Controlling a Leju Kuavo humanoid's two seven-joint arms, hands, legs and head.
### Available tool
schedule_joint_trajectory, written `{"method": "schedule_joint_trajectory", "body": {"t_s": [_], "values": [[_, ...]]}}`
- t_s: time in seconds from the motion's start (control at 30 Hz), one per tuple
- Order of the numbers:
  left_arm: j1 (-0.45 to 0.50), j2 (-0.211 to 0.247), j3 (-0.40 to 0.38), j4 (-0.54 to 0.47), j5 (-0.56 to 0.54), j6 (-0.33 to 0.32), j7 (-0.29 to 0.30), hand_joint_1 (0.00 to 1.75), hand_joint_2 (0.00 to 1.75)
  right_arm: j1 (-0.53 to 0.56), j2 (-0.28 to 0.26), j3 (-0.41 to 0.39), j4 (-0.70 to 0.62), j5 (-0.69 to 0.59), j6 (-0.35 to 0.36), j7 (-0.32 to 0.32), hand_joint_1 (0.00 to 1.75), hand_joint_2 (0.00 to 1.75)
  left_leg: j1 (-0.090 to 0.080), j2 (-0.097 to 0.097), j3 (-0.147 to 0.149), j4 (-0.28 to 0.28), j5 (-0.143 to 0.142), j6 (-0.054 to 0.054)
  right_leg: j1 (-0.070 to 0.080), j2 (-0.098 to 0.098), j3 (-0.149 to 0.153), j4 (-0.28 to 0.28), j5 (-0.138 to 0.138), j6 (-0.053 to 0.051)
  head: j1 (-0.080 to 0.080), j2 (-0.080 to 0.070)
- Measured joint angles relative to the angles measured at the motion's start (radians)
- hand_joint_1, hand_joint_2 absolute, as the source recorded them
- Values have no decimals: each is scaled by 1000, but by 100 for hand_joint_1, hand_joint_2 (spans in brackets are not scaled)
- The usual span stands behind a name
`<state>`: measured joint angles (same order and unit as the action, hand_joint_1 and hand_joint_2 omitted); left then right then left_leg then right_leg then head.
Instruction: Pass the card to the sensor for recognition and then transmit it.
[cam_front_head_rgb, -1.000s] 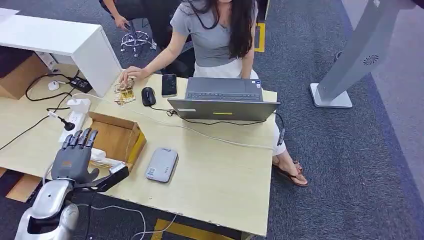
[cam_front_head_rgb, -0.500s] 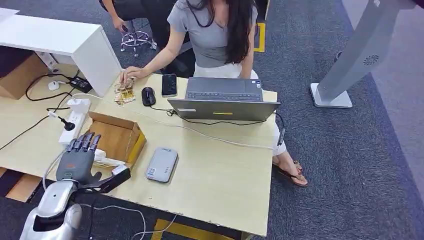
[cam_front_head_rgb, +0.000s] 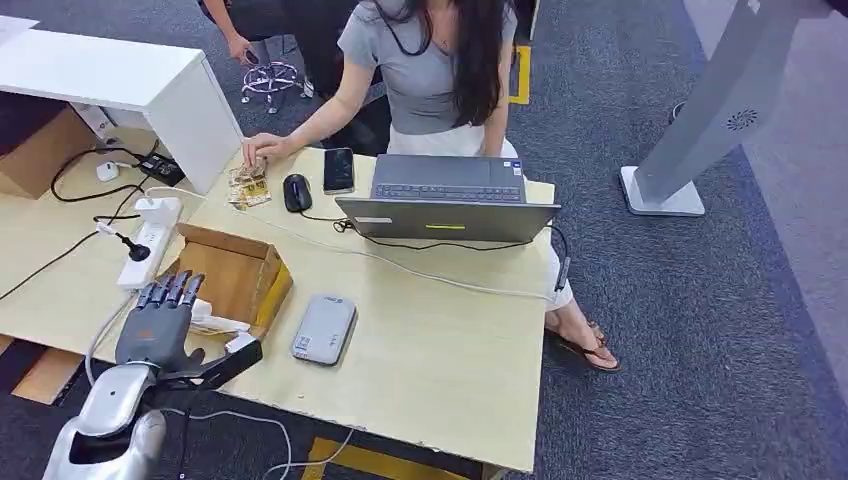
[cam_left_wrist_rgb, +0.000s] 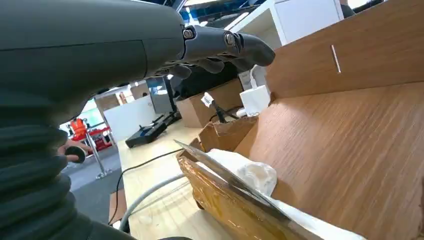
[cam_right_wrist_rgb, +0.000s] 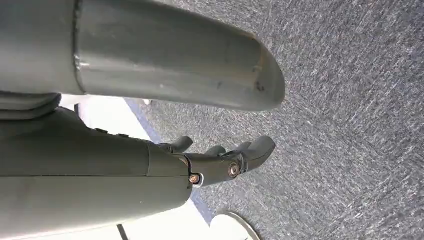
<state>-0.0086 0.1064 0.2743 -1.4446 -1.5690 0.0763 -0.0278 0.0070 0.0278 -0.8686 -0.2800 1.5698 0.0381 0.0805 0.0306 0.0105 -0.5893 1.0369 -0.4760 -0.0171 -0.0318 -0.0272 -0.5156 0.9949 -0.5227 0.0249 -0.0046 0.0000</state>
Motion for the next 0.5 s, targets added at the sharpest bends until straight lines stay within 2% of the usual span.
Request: {"method": "schedule_joint_trajectory", "body": {"t_s": [0.5], "values": [[0,0,0,3,0,0,0,0,175,0,0,0,0,0,0,0,0,0,0,0,0,0,0,0,0,0,0,0,0,0,0,0]]}}
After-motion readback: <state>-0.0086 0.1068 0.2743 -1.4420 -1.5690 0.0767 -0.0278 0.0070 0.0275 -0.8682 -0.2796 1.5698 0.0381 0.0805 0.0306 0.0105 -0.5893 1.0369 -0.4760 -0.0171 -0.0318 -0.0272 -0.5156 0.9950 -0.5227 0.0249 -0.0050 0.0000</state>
